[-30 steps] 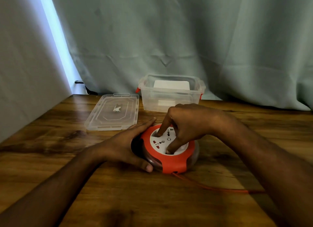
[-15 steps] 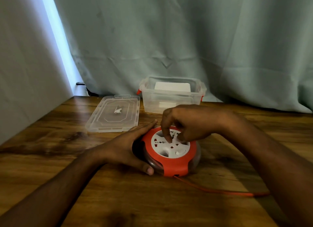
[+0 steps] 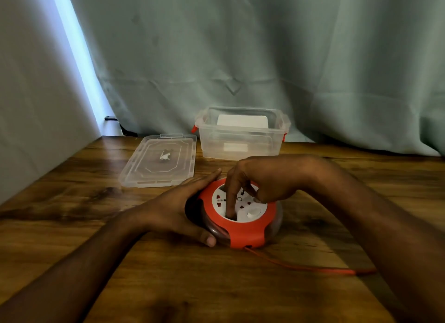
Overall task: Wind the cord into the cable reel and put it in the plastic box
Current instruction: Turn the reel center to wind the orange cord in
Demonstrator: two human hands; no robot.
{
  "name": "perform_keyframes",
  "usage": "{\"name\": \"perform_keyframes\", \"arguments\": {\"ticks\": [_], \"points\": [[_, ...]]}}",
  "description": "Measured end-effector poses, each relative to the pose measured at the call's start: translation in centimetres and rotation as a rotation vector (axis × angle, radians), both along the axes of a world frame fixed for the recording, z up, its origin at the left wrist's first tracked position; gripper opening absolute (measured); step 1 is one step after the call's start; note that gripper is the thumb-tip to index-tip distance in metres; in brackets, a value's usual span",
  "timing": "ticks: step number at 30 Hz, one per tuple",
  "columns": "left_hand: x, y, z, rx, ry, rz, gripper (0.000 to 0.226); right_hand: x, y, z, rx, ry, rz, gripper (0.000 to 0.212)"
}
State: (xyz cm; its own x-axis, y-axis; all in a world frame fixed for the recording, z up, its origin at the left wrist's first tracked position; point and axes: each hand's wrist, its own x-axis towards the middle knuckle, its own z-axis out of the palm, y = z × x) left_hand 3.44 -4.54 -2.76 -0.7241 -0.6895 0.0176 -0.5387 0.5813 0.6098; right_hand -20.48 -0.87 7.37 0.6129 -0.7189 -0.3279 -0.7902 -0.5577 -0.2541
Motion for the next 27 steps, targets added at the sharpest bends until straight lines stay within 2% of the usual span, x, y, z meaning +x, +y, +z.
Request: {"name": "perform_keyframes", "arguments": {"ticks": [9, 16, 24, 27], "points": [[-0.2, 0.2, 0.3, -0.003, 0.0, -0.012, 0.128, 0.3, 0.3, -0.1, -0.007, -0.009, -0.036, 0.061], [-0.1, 0.3, 0.3, -0.007, -0.021, -0.003, 0.131, 0.1, 0.3, 0.2, -0.017, 0.098, -0.038, 0.064], [-0.1, 0.4, 0.4, -0.008, -0.022, -0.004, 0.135, 0.1, -0.4, -0.4, -0.194, 0.113, -0.083, 0.065], [-0.1, 0.4, 0.4, -0.009, -0.032, 0.001, 0.135, 0.2, -0.6, -0.7, -0.201, 0.095, -0.144, 0.067]]}}
